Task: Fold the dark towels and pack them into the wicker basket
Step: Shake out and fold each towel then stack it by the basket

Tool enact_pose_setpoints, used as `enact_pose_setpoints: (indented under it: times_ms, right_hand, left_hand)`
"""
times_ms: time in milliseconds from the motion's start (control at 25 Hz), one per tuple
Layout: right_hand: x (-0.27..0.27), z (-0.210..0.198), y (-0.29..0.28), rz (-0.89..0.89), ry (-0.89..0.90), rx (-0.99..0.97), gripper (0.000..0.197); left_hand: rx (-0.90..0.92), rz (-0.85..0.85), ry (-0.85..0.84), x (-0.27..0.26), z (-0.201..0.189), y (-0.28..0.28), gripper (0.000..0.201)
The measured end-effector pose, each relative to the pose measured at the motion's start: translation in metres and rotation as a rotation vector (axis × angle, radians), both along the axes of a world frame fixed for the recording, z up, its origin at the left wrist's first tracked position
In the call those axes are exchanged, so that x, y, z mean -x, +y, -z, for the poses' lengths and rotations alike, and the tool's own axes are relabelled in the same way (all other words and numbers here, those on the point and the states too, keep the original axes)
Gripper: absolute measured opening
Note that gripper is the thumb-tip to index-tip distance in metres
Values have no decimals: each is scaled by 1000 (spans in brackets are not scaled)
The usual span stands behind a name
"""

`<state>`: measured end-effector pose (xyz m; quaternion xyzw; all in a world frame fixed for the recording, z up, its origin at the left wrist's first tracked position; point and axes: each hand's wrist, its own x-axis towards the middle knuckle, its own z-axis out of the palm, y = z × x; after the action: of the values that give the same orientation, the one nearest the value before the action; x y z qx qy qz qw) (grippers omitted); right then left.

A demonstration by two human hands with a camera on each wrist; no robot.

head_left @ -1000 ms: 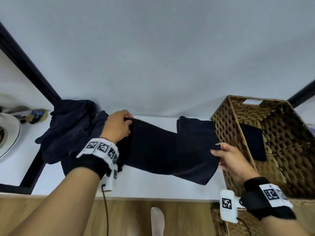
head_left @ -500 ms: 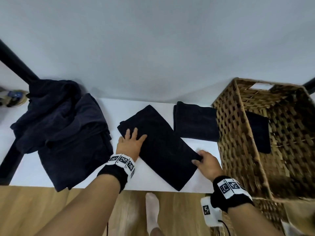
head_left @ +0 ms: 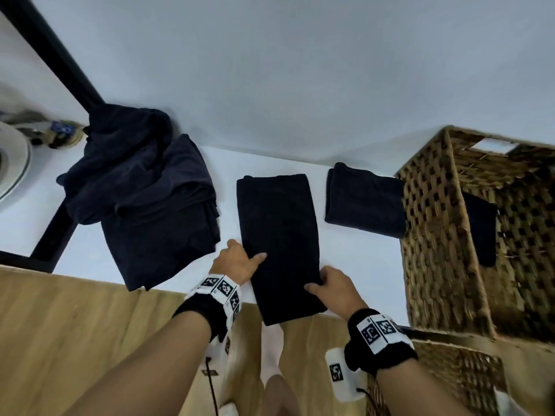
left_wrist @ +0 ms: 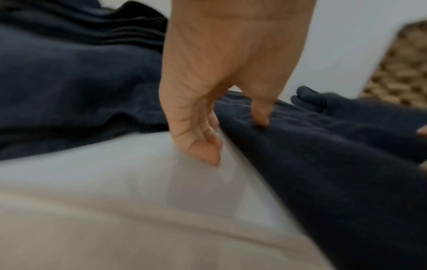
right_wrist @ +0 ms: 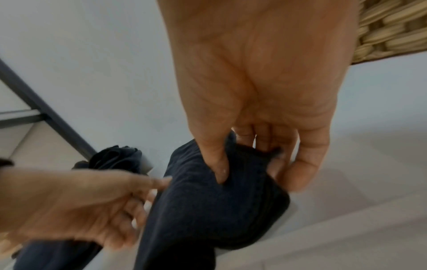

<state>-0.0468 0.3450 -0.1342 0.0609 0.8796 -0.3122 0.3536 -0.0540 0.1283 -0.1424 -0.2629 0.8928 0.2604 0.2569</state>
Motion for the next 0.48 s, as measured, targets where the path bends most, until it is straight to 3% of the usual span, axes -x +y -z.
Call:
enact_pose_setpoints:
  times_ms: [120,200,240,320,400,480]
  right_hand:
    - [-15,-2,-2,88,-69,169,52]
    - [-26,-8,-5,86,-51,289,76]
    - [-31,-15,-7,106,-52,369,79]
    - [-33,-33,-15,169,-32,487,61]
    - [-22,-56,-22,199,15,486,29]
    - [-2,-71,-23,279,-56,561,32]
  left_hand:
    - [-161,2,-47,-37,-1,2,31]
    - [-277,-151,73,-54,-5,-4,15]
    - [-345,-239,127,-59,-7,-8,11]
    - [-466,-367,272,-61,-17,-20,25]
    - [-591,-451,435,-53,-30,-30,27]
    - [-816,-544,476,-35,-51,-35,32]
